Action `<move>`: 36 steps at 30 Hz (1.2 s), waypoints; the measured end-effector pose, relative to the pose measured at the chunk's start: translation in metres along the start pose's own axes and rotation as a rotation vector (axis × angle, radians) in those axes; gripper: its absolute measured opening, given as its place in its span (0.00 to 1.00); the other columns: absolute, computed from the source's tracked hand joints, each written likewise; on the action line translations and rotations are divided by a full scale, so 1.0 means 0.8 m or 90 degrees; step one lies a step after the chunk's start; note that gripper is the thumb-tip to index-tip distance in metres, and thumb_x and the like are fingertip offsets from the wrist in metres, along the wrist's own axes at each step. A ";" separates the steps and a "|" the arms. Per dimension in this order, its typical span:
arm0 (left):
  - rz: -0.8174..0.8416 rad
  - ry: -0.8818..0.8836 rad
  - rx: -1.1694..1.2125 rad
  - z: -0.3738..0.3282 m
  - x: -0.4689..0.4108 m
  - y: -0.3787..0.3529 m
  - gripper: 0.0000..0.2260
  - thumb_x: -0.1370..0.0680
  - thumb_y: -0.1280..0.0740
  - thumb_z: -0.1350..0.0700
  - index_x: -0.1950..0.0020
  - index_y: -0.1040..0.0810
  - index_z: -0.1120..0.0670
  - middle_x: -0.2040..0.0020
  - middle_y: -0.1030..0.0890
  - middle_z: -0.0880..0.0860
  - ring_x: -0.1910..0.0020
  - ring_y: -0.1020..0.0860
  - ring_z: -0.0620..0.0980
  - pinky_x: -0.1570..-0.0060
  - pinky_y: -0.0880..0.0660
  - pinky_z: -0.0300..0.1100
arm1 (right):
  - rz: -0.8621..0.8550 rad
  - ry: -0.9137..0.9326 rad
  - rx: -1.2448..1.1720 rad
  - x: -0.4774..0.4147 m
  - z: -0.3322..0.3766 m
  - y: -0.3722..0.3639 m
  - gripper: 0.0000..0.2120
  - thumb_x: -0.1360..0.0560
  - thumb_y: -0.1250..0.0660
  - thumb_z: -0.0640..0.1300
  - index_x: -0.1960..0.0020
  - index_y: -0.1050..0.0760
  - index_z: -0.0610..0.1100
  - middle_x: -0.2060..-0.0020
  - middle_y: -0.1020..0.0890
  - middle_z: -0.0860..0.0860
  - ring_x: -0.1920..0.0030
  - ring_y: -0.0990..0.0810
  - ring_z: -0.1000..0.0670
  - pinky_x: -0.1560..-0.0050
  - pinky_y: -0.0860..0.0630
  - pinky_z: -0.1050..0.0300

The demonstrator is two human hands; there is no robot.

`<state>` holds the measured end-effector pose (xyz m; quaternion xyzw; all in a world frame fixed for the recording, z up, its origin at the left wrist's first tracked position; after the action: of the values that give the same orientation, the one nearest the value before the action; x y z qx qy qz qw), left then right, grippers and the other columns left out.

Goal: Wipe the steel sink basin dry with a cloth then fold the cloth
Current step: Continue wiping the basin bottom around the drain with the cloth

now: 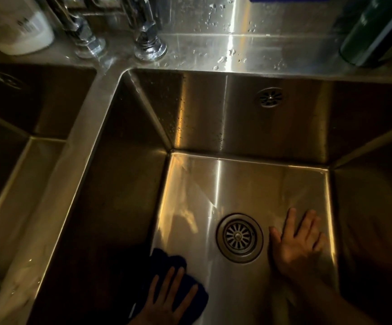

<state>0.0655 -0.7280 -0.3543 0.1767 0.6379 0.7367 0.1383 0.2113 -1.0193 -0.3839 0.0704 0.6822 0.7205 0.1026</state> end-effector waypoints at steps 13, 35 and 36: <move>-0.013 0.038 -0.077 0.001 0.007 -0.014 0.18 0.17 0.55 0.52 0.31 0.34 0.46 0.32 0.28 0.61 0.23 0.53 0.63 0.33 0.46 0.60 | -0.032 0.033 0.030 0.000 -0.002 -0.001 0.31 0.20 0.49 0.58 0.24 0.43 0.41 0.27 0.42 0.32 0.27 0.42 0.32 0.31 0.44 0.35; 0.357 0.149 0.219 0.101 -0.218 -0.037 0.43 0.26 0.43 0.32 0.36 0.80 0.39 0.34 0.83 0.53 0.40 0.86 0.56 0.34 0.73 0.58 | -0.068 0.048 0.051 0.003 0.004 0.010 0.30 0.20 0.45 0.56 0.25 0.40 0.39 0.28 0.39 0.31 0.28 0.40 0.32 0.31 0.39 0.36; 0.354 0.156 0.210 0.108 -0.236 -0.037 0.43 0.26 0.44 0.32 0.34 0.79 0.39 0.32 0.81 0.53 0.39 0.85 0.55 0.33 0.72 0.58 | -0.068 0.049 0.056 0.003 0.004 0.009 0.30 0.20 0.46 0.56 0.25 0.40 0.39 0.28 0.40 0.31 0.27 0.40 0.32 0.31 0.40 0.36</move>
<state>0.2726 -0.7274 -0.3887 0.2740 0.6877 0.6489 -0.1759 0.2096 -1.0163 -0.3770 0.0106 0.7195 0.6854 0.1117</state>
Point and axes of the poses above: each hand's wrist, its own x-axis away from the middle knuckle, its own y-axis out of the back of the hand, z = x × y, the point moved 5 cm from there along -x, towards the middle knuckle
